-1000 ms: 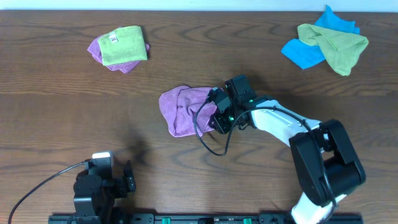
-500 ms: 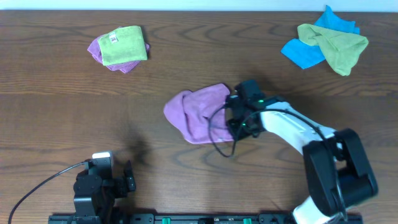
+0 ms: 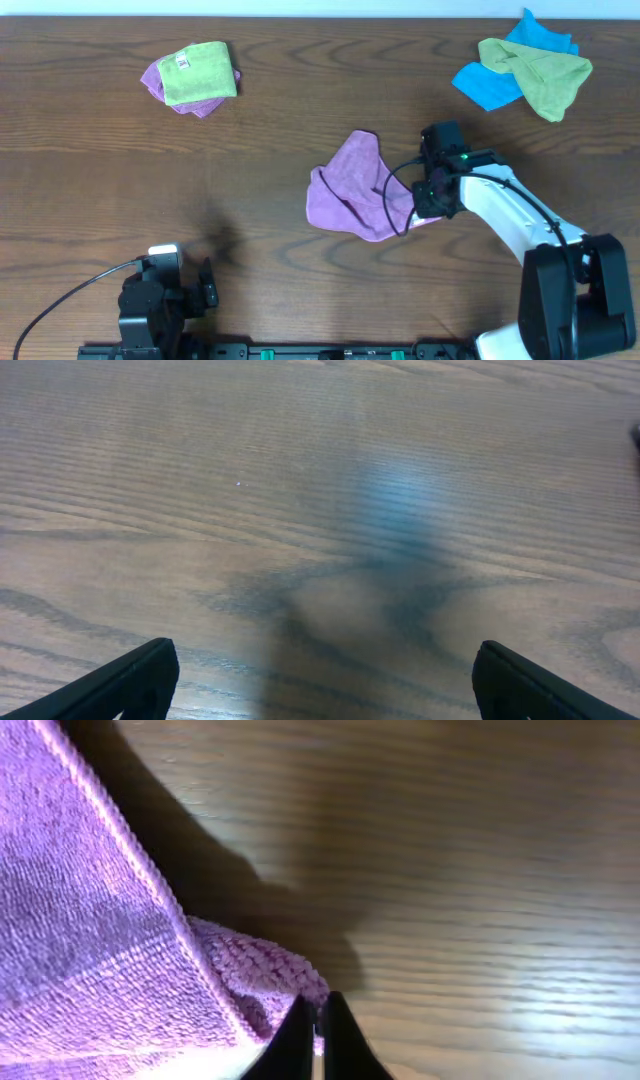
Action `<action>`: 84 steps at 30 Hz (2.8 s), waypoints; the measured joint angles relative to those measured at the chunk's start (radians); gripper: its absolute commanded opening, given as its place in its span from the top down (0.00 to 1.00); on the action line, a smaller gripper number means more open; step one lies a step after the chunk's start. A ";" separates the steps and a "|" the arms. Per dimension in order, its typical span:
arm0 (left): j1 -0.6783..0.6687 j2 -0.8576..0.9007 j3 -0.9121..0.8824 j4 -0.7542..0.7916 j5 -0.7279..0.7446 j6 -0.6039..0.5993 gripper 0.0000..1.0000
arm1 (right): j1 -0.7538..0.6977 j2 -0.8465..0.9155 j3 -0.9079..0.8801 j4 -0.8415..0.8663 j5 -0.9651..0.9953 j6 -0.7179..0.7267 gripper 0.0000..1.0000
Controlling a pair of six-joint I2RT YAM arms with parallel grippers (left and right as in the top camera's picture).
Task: Fold the cloth
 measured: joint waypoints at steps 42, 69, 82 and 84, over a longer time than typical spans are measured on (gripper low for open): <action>0.000 0.000 0.000 0.000 0.000 0.000 0.05 | 0.340 0.032 0.039 0.272 -0.546 -0.158 0.45; 0.000 0.000 0.000 0.000 0.000 0.000 0.05 | 0.367 0.173 0.039 0.384 -0.440 -0.131 0.81; 0.000 0.000 0.000 0.000 0.000 0.000 0.05 | 0.369 0.185 0.040 0.449 -0.443 -0.124 0.49; 0.000 0.000 0.000 0.000 0.000 0.000 0.05 | 0.374 0.185 0.044 0.436 -0.449 -0.124 0.45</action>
